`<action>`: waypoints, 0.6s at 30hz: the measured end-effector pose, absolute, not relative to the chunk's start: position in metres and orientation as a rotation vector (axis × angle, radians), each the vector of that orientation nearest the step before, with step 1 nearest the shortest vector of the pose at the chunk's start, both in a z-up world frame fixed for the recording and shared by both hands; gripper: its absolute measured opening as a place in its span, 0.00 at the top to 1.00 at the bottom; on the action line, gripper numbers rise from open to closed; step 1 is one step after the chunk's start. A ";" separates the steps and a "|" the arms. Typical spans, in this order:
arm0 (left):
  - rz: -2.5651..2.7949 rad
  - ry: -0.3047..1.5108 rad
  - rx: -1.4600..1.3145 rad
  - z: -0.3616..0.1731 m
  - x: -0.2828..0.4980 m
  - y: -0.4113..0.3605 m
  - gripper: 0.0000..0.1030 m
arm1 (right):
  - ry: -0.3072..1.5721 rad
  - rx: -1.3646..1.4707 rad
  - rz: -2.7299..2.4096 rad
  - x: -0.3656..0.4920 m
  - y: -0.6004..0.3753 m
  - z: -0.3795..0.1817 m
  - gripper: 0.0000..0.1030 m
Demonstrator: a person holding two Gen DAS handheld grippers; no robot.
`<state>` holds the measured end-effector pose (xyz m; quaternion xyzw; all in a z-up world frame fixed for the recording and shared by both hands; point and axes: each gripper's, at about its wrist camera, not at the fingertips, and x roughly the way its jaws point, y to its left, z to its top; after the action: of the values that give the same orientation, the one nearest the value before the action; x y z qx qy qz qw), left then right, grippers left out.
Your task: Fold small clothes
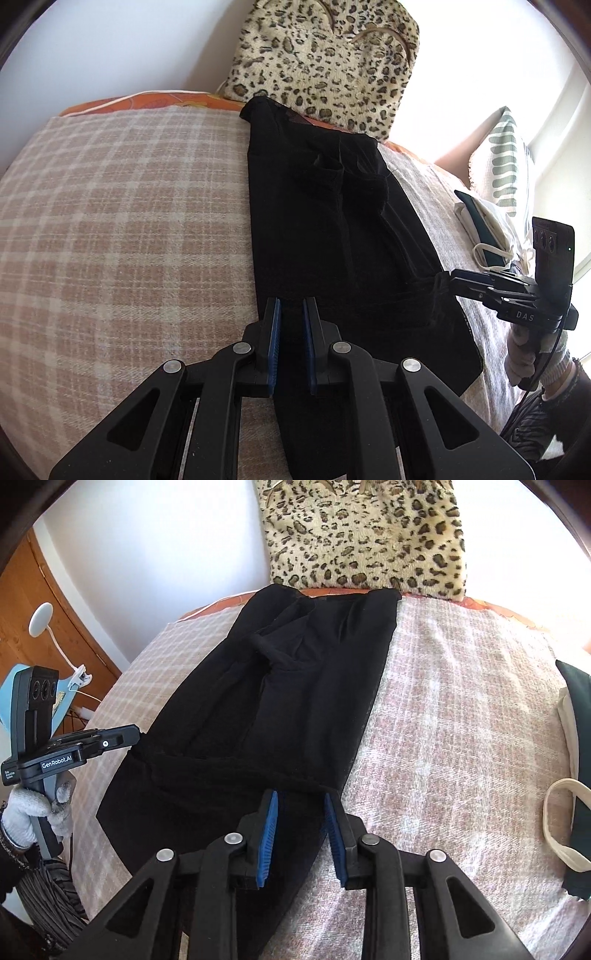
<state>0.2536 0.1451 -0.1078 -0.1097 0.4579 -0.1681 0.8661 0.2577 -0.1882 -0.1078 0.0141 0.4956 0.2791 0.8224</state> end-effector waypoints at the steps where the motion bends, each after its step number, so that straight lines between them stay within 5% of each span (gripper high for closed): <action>1: -0.350 0.961 -0.235 -0.109 0.253 0.148 0.81 | 1.052 0.028 0.585 0.257 -0.190 -0.107 0.65; 4: -0.353 0.967 -0.241 -0.111 0.249 0.150 0.67 | 1.060 0.029 0.571 0.260 -0.192 -0.110 0.62; 12: -0.362 0.959 -0.147 -0.118 0.252 0.133 0.67 | 1.082 0.006 0.559 0.261 -0.183 -0.118 0.60; 15: -0.363 0.946 -0.118 -0.120 0.253 0.129 0.83 | 1.085 0.002 0.555 0.261 -0.181 -0.118 0.68; 18: -0.347 0.926 -0.140 -0.121 0.255 0.134 0.92 | 1.087 -0.007 0.558 0.258 -0.179 -0.118 0.89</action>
<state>0.2552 0.1342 -0.1213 -0.0670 0.4440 -0.1666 0.8779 0.2585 -0.1788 -0.1179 -0.0035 0.5105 0.2617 0.8191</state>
